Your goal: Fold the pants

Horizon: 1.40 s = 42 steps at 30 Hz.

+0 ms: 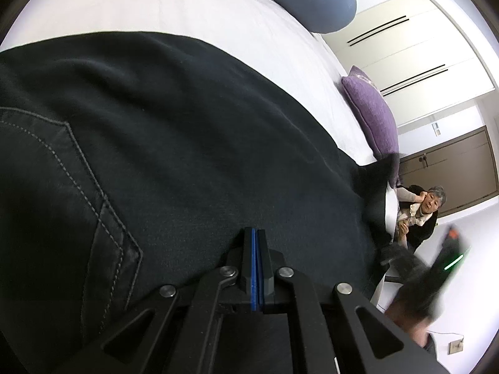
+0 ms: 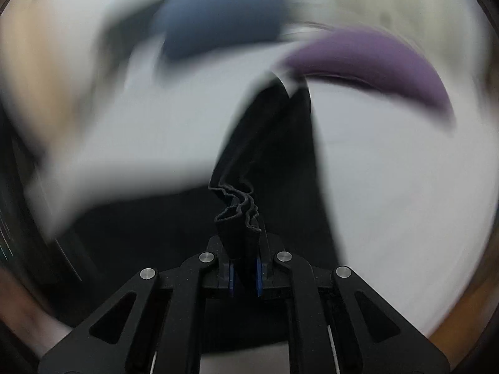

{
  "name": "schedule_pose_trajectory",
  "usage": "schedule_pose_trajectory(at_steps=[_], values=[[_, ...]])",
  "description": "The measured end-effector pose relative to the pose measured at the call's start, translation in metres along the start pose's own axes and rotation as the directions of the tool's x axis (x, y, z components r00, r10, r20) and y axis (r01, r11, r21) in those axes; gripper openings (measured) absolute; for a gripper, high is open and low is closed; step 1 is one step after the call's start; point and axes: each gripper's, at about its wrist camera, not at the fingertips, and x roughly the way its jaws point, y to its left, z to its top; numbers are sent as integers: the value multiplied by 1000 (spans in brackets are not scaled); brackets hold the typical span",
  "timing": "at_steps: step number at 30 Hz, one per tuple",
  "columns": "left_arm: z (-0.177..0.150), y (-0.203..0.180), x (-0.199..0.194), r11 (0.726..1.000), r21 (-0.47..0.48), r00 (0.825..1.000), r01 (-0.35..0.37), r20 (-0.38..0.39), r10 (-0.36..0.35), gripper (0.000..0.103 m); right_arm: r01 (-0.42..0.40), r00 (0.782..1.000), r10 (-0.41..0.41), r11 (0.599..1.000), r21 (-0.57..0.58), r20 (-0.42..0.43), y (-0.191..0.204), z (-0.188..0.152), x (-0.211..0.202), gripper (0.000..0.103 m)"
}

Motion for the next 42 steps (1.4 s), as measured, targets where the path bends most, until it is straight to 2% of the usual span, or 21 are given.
schedule_pose_trajectory(at_steps=[1, 2, 4, 5, 6, 8, 9, 11, 14, 16, 19, 23, 25, 26, 27, 28, 29, 31, 35, 39, 42], values=[[0, -2, -1, 1000, 2, 1000, -6, 4, 6, 5, 106, 994, -103, 988, -110, 34, 22, -5, 6, 9], [0, -4, -3, 1000, 4, 1000, -9, 6, 9, 7, 152, 988, -145, 978, -142, 58, 30, -6, 7, 9], [0, -15, -9, 1000, 18, 1000, -4, 18, 3, 33, 100, 994, -98, 994, -51, 39, 16, 1, 6, 9], [1, -21, -12, 1000, 26, 1000, 4, 28, -4, 60, 89, 995, -87, 995, -43, 38, 13, 3, 6, 9], [1, -30, -15, 999, 34, 999, 5, 44, -6, 83, 114, 992, -110, 989, -90, 54, 17, 2, 6, 9], [4, -47, -20, 1000, 30, 996, -4, 87, 1, 103, 166, 984, -154, 975, -151, 90, 24, 1, 3, 9], [5, -52, -21, 1000, 23, 995, 19, 102, -21, 103, 177, 981, -162, 973, -151, 104, 25, 1, 0, 9], [11, -61, -15, 996, 9, 994, 86, 64, -86, 103, 212, 970, -189, 965, -152, 155, 27, 2, -13, 9], [18, -75, 3, 990, -13, 989, 144, -16, -144, 103, 262, 949, -217, 946, -192, 227, 41, 4, -31, 9], [20, -86, 19, 983, -25, 978, 184, -92, -186, 103, 295, 935, -225, 923, -246, 275, 55, 6, -44, 9], [19, -90, 39, 979, -62, 964, 193, -176, -201, 103, 306, 928, -209, 900, -309, 309, 76, 2, -56, 9], [19, -88, 46, 982, -63, 965, 178, -184, -187, 100, 293, 927, -181, 896, -332, 330, 96, -2, -69, 9], [22, -87, 46, 985, -58, 968, 163, -181, -171, 83, 277, 931, -166, 902, -331, 326, 101, -5, -73, 9], [24, -84, 46, 986, -56, 967, 160, -190, -168, 62, 270, 933, -160, 905, -330, 324, 103, -5, -75, 9], [27, -83, 47, 986, -54, 966, 158, -200, -166, 36, 273, 932, -159, 899, -342, 326, 106, -5, -77, 9], [30, -83, 48, 988, -29, 964, 153, -217, -155, 22, 274, 931, -155, 895, -351, 331, 109, -4, -79, 9], [33, -84, 47, 990, 3, 967, 139, -218, -135, 15, 267, 931, -140, 891, -366, 338, 114, -4, -83, 9], [39, -83, 38, 990, 60, 971, 126, -214, -110, 9, 250, 934, -115, 887, -387, 338, 120, -1, -85, 9], [45, -74, 11, 985, 145, 980, 88, -191, -59, 8, 210, 944, -62, 872, -443, 324, 134, 4, -93, 9], [49, -55, -20, 985, 164, 990, 45, -136, -23, 8, 175, 949, -22, 867, -467, 315, 140, 10, -100, 9], [50, -30, -38, 992, 128, 996, 12, -94, 0, 8, 152, 951, 12, 851, -503, 308, 165, 16, -106, 8]])
